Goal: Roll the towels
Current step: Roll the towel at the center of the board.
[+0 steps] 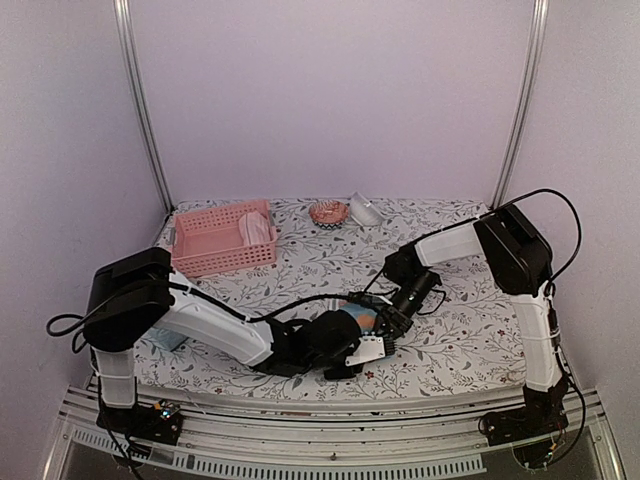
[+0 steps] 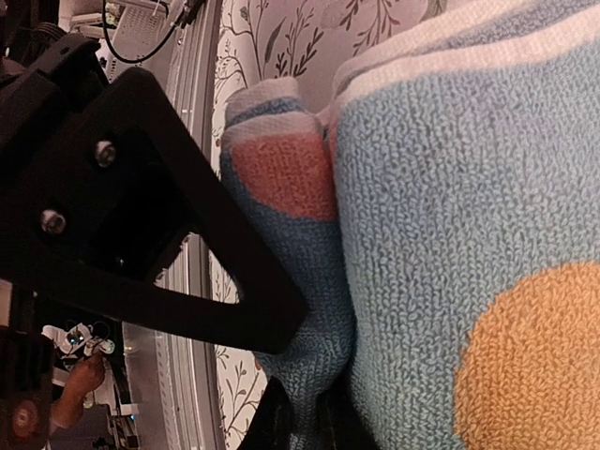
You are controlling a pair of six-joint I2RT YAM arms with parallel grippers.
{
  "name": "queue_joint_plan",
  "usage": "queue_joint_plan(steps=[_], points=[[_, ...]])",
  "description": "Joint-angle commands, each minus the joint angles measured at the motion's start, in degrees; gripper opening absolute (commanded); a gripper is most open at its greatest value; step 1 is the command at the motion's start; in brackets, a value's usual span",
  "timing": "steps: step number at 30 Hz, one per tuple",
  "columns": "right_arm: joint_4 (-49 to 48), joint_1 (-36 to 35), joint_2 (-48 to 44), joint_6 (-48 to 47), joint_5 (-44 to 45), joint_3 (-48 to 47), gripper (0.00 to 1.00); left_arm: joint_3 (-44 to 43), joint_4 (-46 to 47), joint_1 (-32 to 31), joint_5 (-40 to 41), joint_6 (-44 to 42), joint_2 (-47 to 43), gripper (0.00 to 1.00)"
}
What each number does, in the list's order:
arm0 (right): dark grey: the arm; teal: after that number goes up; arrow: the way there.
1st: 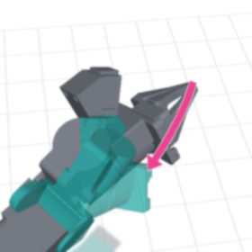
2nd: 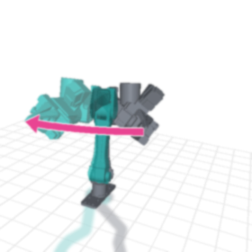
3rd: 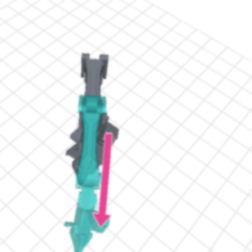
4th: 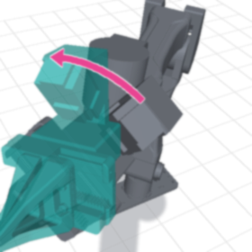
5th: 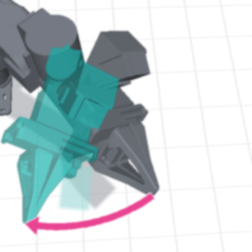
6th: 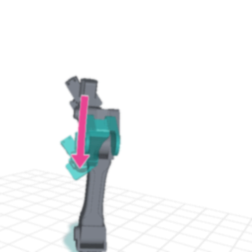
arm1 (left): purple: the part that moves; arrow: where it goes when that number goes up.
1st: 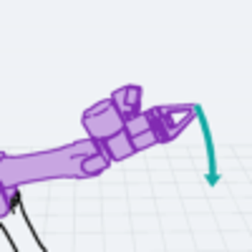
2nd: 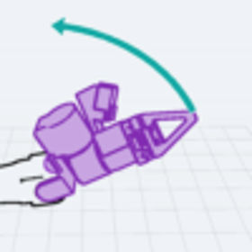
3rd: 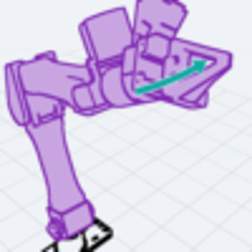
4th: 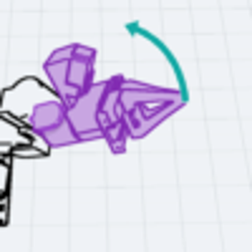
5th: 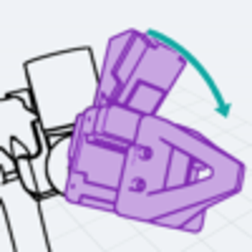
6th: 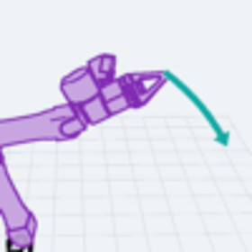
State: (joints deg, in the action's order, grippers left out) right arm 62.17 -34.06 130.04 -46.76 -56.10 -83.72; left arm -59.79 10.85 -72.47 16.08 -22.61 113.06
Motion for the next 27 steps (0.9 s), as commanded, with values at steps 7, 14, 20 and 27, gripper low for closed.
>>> queue_joint_plan(steps=[7, 14, 20, 27], points=[[1.72, 0.27, 2.81, -1.33, 3.5, -0.4, 0.05, -3.27, -3.11, -0.65, 5.68, -9.48, 5.42, 0.26], [7.38, 2.97, -0.82, -6.61, 0.08, -2.91, 0.34, -3.84, -6.5, -1.14, 0.39, -5.04, 2.56, 0.07], [3.15, 7.9, -1.43, -1.79, 0.93, -5.97, 0.34, -6.62, -16.2, -1.33, -8.36, 2.67, 1.13, 0.05], [-5.44, 7.52, 3.24, 10.32, 9.79, -8.38, 0.27, -8.41, -20.5, -1.96, -9.38, 7.4, 1.2, 0.05]])
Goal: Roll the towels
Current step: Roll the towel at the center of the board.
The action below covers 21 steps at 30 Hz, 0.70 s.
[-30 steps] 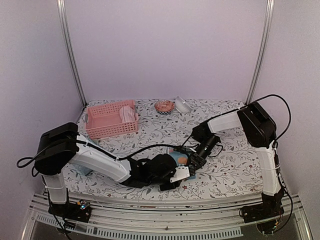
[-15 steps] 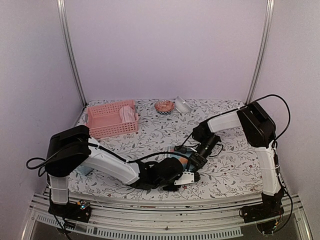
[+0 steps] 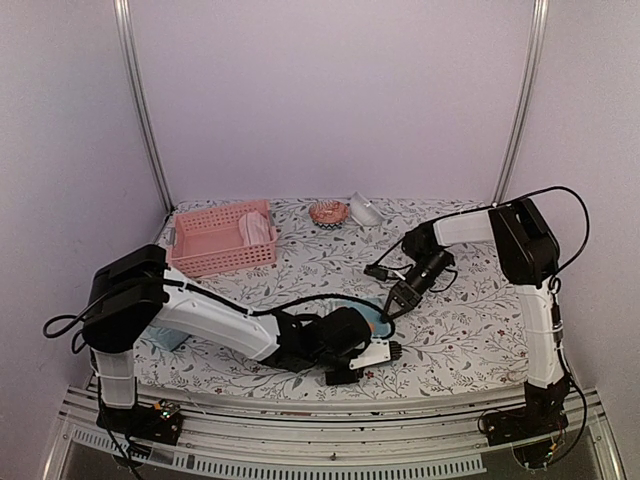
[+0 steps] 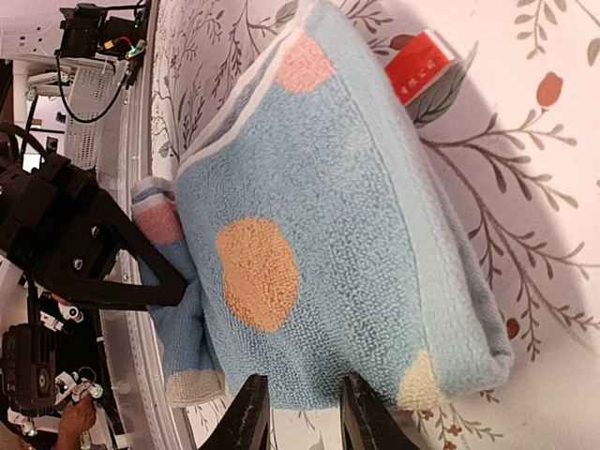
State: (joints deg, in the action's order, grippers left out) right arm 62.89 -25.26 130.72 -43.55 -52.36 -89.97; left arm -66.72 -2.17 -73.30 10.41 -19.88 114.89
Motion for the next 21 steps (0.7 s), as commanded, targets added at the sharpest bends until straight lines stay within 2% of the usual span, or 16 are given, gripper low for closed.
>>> queue_joint_plan(steps=[1, 5, 12, 18, 21], points=[[-6.45, -1.31, 2.54, 7.68, 6.28, -2.39, 0.27, -2.01, -8.16, -1.02, -3.95, 5.67, -0.58, 0.05], [-5.25, -1.09, -1.85, 6.75, 4.9, -2.36, 0.28, -4.24, -10.96, 0.16, -7.96, 10.13, -0.06, 0.06], [-10.21, 2.62, -19.7, 6.94, 6.13, 3.61, 0.36, -7.19, -13.5, 6.83, -25.35, 16.95, 3.03, 0.07], [-17.85, 4.43, -37.16, 4.39, 6.98, 15.58, 0.36, -8.27, -13.33, 13.02, -40.36, 23.3, 7.9, 0.08], [-19.6, 3.83, -43.62, 0.48, 5.95, 22.28, 0.37, -9.43, -13.3, 15.59, -45.37, 26.68, 10.43, 0.08]])
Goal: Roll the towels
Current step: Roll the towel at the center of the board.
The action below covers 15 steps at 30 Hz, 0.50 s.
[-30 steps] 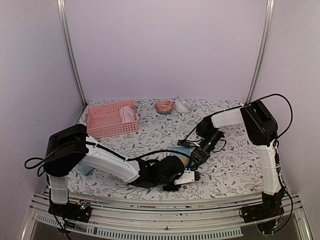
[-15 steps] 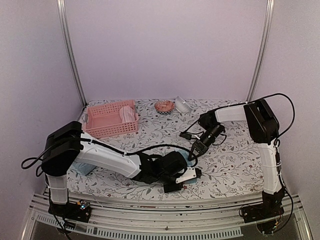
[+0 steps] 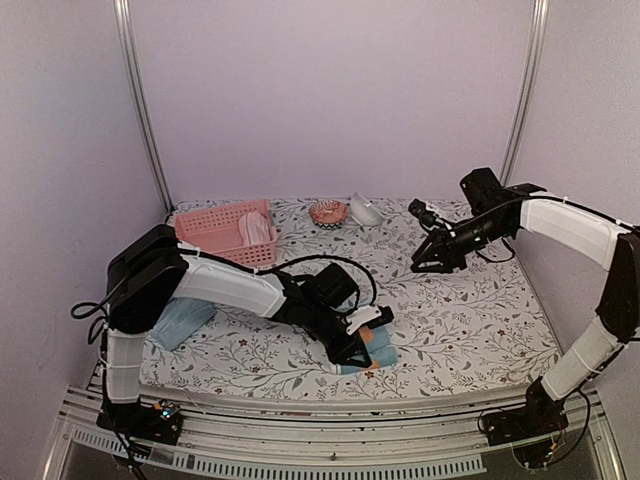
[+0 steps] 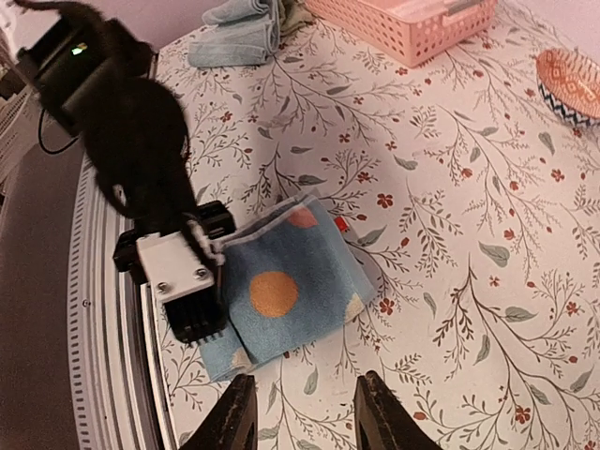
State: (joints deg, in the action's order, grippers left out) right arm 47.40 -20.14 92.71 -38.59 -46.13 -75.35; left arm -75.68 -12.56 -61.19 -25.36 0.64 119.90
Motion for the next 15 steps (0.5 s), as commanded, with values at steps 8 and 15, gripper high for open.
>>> queue_joint_plan(steps=[8, 15], points=[[-7.28, -12.89, -11.0, -12.13, 11.93, 18.4, 0.48, -0.64, -0.8, 7.86, -16.22, 13.24, 9.98, 0.09], [-17.74, -26.43, -7.48, -11.09, 26.48, 22.73, 0.49, -0.72, -0.24, 9.12, -18.93, 14.56, 11.81, 0.1]])
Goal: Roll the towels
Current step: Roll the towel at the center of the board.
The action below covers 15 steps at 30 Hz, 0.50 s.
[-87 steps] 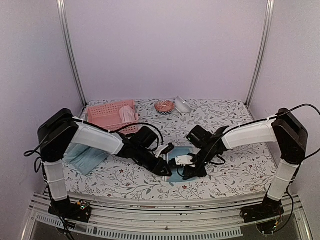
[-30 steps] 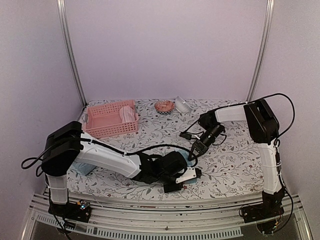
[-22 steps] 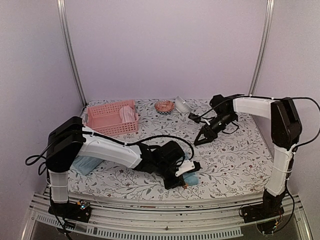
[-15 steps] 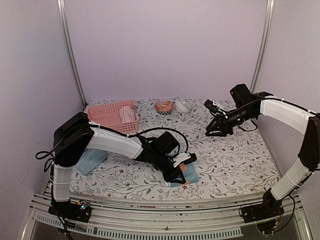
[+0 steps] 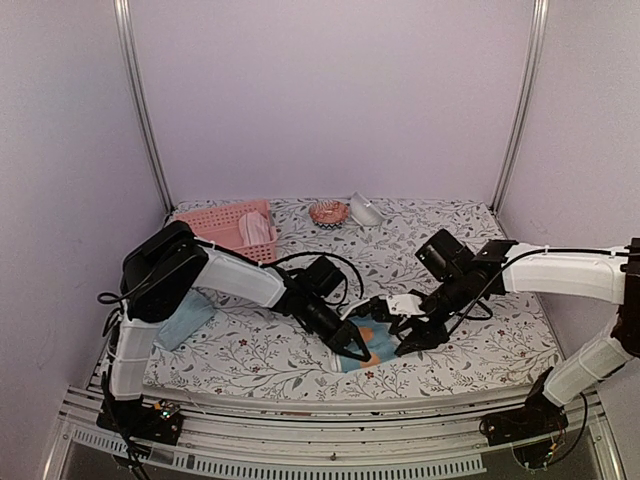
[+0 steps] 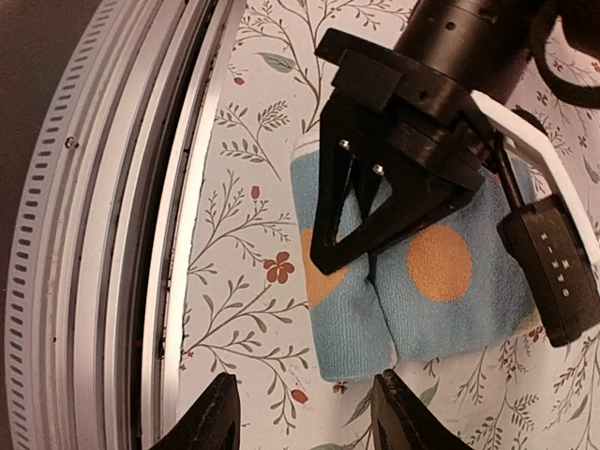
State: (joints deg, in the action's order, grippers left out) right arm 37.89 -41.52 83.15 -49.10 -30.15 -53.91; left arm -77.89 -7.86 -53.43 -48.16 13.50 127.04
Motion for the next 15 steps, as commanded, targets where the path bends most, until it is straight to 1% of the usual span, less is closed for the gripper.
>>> queue_joint_plan(steps=[1, 6, 8, 9, 13, 14, 15], points=[[-9.58, -6.17, 3.29, -0.61, 12.24, 1.41, 0.49, 1.49, -4.95, 1.5, 3.87, 1.71, 4.82, 0.1], [-16.05, -10.07, 9.65, -0.97, 18.4, 2.64, 0.5, 1.23, -4.81, 2.13, 3.39, 1.8, 5.38, 0.1], [-17.38, -11.11, 12.11, -1.85, 18.99, 3.2, 0.47, 0.71, -4.89, 2.31, 2.94, 1.75, 5.65, 0.1], [-17.48, -11.42, 13.25, -2.16, 18.81, 3.27, 0.43, 0.48, -5.02, 2.38, 2.83, 1.71, 5.67, 0.11], [-16.66, -11.66, 15.56, -2.32, 17.06, 2.78, 0.21, 0.26, -5.15, 2.63, 2.57, 1.17, 5.44, 0.11], [-16.21, -11.68, 15.63, -2.51, 16.67, 2.73, 0.15, 0.43, -4.92, 2.67, 2.55, 0.98, 5.18, 0.12], [-15.23, -11.66, 15.78, -2.52, 15.62, 2.34, 0.12, 0.76, -4.5, 2.65, 2.77, 0.93, 4.64, 0.13]])
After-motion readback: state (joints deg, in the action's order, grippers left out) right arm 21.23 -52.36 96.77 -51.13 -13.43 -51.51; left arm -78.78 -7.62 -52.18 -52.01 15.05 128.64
